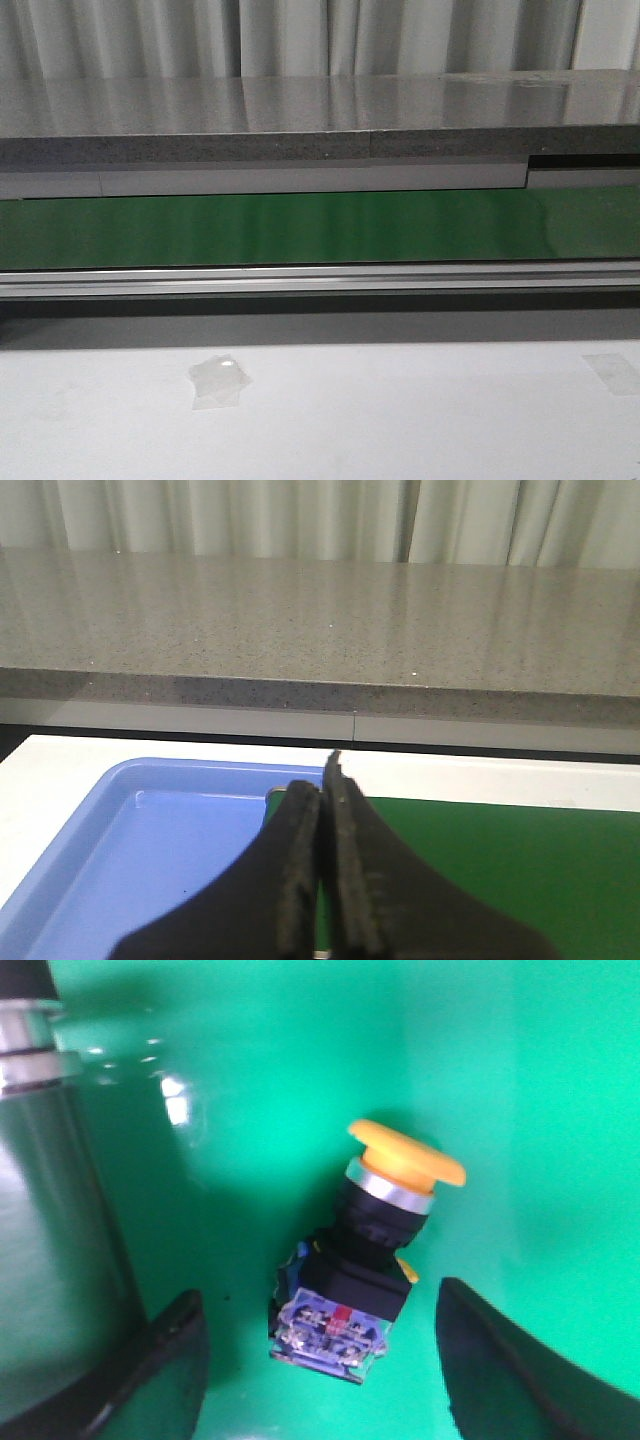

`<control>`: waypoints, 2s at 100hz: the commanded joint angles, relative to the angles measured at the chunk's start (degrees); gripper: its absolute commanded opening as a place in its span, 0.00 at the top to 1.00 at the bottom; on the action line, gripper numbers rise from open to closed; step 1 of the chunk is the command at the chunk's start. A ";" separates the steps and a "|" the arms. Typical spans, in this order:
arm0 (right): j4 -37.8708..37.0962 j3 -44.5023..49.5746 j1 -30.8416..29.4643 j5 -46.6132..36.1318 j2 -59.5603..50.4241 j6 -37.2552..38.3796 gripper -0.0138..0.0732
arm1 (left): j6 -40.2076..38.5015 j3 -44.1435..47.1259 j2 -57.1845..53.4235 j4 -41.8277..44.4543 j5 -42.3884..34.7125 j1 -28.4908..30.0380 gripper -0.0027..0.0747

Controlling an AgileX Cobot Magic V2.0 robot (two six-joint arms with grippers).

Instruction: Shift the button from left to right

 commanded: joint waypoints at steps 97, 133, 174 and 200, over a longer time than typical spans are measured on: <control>27.52 -1.83 8.62 -13.63 -30.31 -14.32 0.27 | 0.00 -1.78 0.29 -0.60 -4.47 -0.16 0.99; 27.27 27.62 13.92 -33.85 -51.14 -14.57 0.27 | 0.00 -1.78 0.29 -0.60 -4.47 -0.16 0.99; 27.53 57.12 16.21 -38.70 -78.33 -14.57 0.27 | 0.00 -1.78 0.29 -0.60 -4.47 -0.16 0.99; 30.74 66.34 16.21 -32.31 -93.79 -14.57 0.30 | 0.00 -1.78 0.29 -0.60 -4.47 -0.16 0.99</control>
